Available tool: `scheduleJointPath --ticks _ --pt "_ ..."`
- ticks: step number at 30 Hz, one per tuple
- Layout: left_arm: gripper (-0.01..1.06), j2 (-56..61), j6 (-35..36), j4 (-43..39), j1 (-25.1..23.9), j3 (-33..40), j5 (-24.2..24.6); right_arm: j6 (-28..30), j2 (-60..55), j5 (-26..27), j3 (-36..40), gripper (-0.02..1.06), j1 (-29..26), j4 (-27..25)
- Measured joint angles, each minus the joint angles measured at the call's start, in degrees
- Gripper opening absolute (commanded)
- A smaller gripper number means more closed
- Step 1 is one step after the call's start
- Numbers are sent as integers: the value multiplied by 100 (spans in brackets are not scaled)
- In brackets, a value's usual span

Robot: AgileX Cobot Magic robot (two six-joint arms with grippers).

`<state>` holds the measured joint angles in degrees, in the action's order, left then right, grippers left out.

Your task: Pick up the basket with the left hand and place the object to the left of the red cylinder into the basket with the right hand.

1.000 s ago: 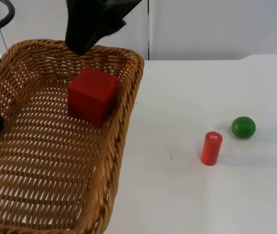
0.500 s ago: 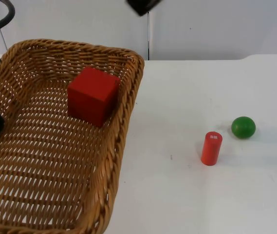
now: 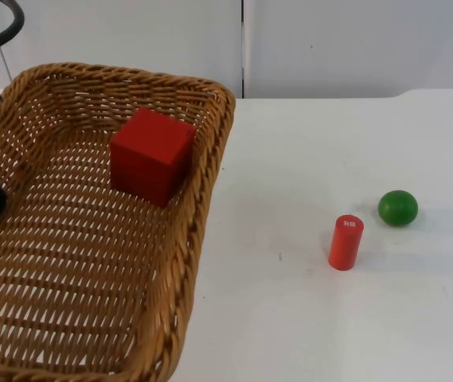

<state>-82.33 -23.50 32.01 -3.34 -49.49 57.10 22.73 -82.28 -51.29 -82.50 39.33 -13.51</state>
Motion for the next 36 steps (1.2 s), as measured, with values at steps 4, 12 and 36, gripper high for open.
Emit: scheduleJointPath --ticks 4,12,36 --pt "0 0 0 0 0 0 -25 -27 12 0 4 87 0 0" --pt "0 -12 0 0 0 0 -293 -43 12 -23 26 87 0 0" --pt "0 -2024 -735 550 0 -209 -1319 -54 12 -23 26 87 0 0"
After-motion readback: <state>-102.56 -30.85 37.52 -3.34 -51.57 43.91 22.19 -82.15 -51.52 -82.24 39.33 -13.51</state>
